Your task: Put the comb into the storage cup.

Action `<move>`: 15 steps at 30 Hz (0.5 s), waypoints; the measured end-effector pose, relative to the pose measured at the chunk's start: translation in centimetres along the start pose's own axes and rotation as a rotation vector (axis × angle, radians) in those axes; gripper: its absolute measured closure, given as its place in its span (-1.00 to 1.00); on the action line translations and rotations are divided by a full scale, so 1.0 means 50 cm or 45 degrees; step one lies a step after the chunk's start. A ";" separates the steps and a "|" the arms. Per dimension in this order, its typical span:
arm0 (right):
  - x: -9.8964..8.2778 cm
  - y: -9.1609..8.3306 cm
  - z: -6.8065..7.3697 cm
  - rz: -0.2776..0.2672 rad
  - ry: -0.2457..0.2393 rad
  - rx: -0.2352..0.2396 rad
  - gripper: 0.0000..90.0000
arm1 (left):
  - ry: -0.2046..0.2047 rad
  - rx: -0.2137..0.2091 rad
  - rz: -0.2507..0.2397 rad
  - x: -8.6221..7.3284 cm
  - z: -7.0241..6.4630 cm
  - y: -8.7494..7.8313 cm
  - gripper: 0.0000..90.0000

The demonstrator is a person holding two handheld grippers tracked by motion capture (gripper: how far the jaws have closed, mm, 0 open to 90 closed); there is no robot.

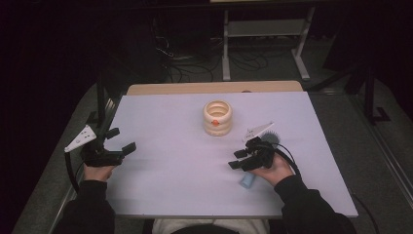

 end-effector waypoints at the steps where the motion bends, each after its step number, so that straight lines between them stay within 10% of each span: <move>1: -0.001 0.001 0.001 0.007 0.003 0.002 0.18 | 0.001 0.000 -0.001 0.000 0.000 0.000 -1.00; 9: -0.016 0.004 0.010 0.059 -0.025 0.032 0.86 | -0.001 -0.001 -0.005 0.001 0.000 0.000 -1.00; 15: -0.030 0.003 0.007 0.087 -0.016 0.030 0.97 | -0.002 0.000 -0.004 0.001 0.000 0.000 -1.00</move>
Point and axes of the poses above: each handheld gripper's, and its own axes: y roughly forward along the jaws, x roughly out of its top, z roughly to its left, the point moved 10 cm from there along y, roughly forward along the jaws, and after that the axes turned 12 degrees about -x, right-handed, at the moved point
